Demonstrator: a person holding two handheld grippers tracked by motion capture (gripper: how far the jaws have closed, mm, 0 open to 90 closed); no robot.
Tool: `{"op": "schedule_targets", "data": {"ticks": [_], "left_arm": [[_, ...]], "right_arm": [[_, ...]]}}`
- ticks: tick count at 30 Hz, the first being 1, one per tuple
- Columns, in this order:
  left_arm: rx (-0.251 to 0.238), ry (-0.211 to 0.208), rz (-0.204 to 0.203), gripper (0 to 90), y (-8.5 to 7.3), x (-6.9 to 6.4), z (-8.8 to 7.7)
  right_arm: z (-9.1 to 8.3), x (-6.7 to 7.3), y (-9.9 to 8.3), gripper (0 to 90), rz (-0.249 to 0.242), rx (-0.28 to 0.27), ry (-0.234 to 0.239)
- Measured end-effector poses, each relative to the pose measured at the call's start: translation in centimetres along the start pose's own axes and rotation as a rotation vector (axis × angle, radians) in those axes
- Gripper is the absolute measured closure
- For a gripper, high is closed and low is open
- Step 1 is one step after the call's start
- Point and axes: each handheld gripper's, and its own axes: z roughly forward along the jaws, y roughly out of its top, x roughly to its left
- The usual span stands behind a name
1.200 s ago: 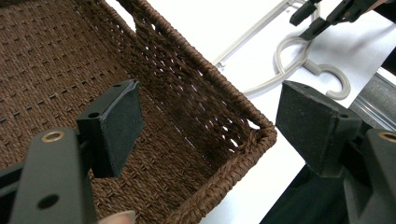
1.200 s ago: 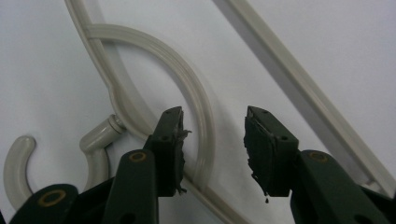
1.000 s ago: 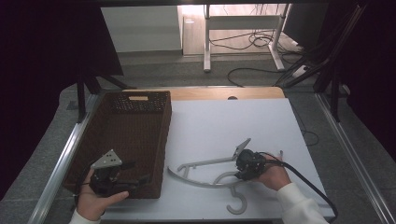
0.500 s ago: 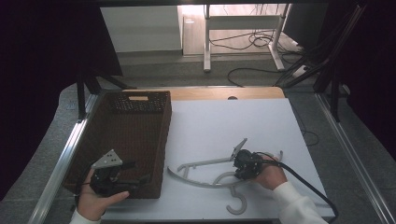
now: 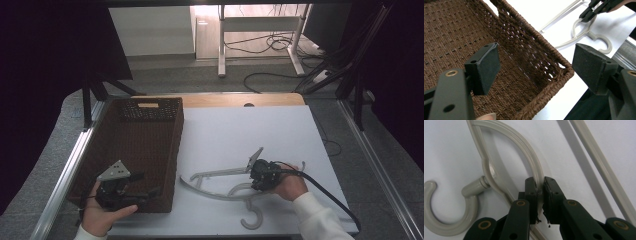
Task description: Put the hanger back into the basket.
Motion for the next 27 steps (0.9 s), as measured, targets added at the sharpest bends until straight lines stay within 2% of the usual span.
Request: {"op": "schedule_targets", "data": {"ticks": [5, 9, 12, 13, 14, 16, 21, 23, 27], "left_arm": [[0.0, 0.0, 0.0, 21.9, 0.0, 0.0, 0.0], [0.0, 0.001, 0.001, 22.0, 0.0, 0.0, 0.0], [-0.003, 0.002, 0.002, 22.1, 0.0, 0.0, 0.0], [-0.006, 0.004, 0.003, 22.2, 0.0, 0.0, -0.1], [-0.008, 0.004, 0.003, 22.2, 0.0, 0.0, -0.1], [-0.009, 0.005, 0.004, 22.2, 0.1, -0.1, -0.1], [-0.011, 0.006, 0.005, 22.4, 0.1, -0.1, -0.1], [-0.013, 0.006, 0.005, 22.4, 0.1, -0.2, -0.1], [-0.017, 0.007, 0.006, 22.7, 0.1, -0.2, -0.1]], "right_arm": [[-1.3, -0.5, -0.4, 81.6, 0.008, -0.033, -0.002], [-2.6, -0.8, -0.7, 81.6, 0.02, -0.086, 0.022], [-3.4, -1.0, -0.8, 81.6, 0.021, -0.103, 0.032], [-4.4, -1.2, -1.0, 81.5, 0.028, -0.118, 0.041], [-4.4, -1.2, -1.0, 81.5, 0.028, -0.118, 0.041], [-5.7, -1.5, -1.1, 81.5, 0.039, -0.137, 0.045], [-7.0, -1.8, -1.2, 81.5, 0.051, -0.161, 0.047], [-7.8, -2.1, -1.1, 81.6, 0.082, -0.188, 0.059], [-8.7, -2.3, -1.0, 81.5, 0.107, -0.222, 0.072]]}}
